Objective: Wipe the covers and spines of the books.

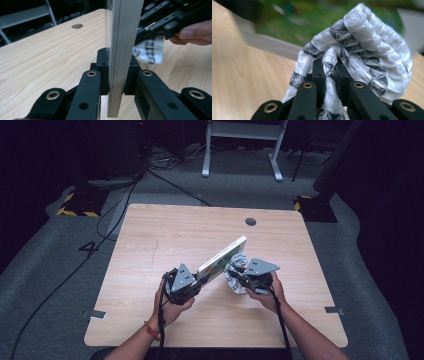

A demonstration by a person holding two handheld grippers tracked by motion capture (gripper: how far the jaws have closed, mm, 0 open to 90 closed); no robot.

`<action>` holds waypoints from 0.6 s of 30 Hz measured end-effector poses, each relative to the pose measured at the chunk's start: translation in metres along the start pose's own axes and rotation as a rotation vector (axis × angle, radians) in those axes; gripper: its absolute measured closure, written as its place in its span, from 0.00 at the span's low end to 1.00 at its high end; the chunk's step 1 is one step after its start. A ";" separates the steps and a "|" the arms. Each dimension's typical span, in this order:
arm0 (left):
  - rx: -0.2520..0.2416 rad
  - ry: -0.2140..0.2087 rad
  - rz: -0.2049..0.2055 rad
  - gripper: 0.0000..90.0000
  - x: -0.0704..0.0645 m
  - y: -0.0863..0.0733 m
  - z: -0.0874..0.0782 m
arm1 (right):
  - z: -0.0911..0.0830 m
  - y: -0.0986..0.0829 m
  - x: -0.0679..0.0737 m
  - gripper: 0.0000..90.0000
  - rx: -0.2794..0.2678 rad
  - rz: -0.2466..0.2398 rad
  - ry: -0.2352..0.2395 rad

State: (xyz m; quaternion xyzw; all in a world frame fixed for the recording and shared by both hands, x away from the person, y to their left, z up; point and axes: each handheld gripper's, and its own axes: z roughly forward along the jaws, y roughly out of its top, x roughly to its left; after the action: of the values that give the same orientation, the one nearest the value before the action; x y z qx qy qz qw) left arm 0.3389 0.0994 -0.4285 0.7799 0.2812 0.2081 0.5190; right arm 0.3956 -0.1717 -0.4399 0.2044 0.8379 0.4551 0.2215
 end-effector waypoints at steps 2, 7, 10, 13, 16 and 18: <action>-0.011 -0.011 -0.011 0.88 0.001 0.003 0.000 | -0.001 -0.006 -0.007 0.91 0.009 0.025 -0.014; -0.031 -0.020 -0.028 0.88 0.000 0.009 0.005 | -0.002 -0.007 -0.003 0.91 0.002 0.026 0.020; -0.038 -0.025 -0.035 0.88 0.000 0.013 0.010 | 0.000 -0.003 0.010 0.91 -0.016 0.003 0.074; -0.041 -0.031 -0.043 0.88 -0.001 0.014 0.013 | 0.002 0.004 0.027 0.91 -0.039 -0.028 0.133; -0.045 -0.030 -0.051 0.88 -0.002 0.014 0.014 | 0.003 0.011 0.043 0.91 -0.057 -0.055 0.183; -0.049 -0.030 -0.056 0.88 -0.002 0.014 0.013 | 0.006 0.013 0.051 0.91 -0.062 -0.066 0.202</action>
State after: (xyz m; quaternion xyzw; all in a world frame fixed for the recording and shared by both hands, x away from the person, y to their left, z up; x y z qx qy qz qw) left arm 0.3489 0.0849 -0.4210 0.7619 0.2900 0.1884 0.5477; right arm 0.3587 -0.1332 -0.4411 0.1230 0.8478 0.4915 0.1570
